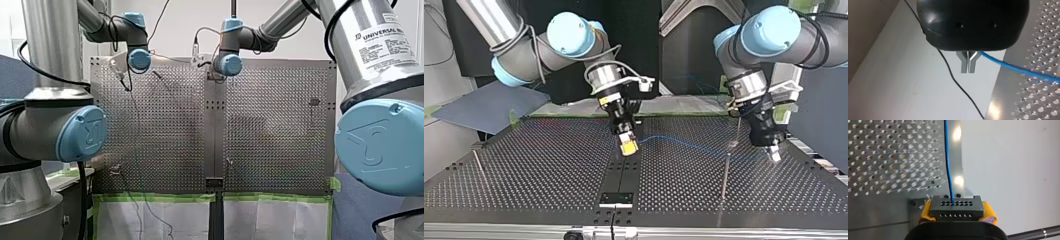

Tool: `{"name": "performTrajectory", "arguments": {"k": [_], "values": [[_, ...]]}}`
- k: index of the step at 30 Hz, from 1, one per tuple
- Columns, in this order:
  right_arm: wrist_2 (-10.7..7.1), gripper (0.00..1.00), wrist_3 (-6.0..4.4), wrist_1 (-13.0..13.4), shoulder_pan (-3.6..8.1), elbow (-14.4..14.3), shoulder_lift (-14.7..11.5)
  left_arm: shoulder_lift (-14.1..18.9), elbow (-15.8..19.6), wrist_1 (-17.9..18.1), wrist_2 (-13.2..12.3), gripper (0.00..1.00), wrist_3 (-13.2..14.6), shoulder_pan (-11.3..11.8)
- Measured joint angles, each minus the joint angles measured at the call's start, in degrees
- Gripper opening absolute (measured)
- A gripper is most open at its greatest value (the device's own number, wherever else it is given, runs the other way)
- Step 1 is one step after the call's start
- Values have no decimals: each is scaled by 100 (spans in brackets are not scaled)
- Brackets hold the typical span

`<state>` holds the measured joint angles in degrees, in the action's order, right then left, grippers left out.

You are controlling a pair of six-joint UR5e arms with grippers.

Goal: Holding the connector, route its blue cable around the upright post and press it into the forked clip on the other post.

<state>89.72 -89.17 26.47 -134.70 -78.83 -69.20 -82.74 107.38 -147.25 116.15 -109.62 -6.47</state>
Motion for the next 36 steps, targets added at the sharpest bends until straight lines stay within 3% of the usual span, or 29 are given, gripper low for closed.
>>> {"name": "performTrajectory", "arguments": {"k": [7, 15, 28, 36], "values": [[-183, 0, -1, -40, 25, 260, 135, -318, -331, -101, -328, 2, -143, 194], [-208, 0, 1, -131, 99, 560, 362, -468, -612, -63, -731, 5, -467, 584], [-209, 0, 30, -202, 174, 774, 709, -965, -635, 157, -1328, 5, -685, 1177], [-214, 0, 42, -202, 309, 887, 905, -1319, -634, 426, -1737, 7, -788, 1284]]}}
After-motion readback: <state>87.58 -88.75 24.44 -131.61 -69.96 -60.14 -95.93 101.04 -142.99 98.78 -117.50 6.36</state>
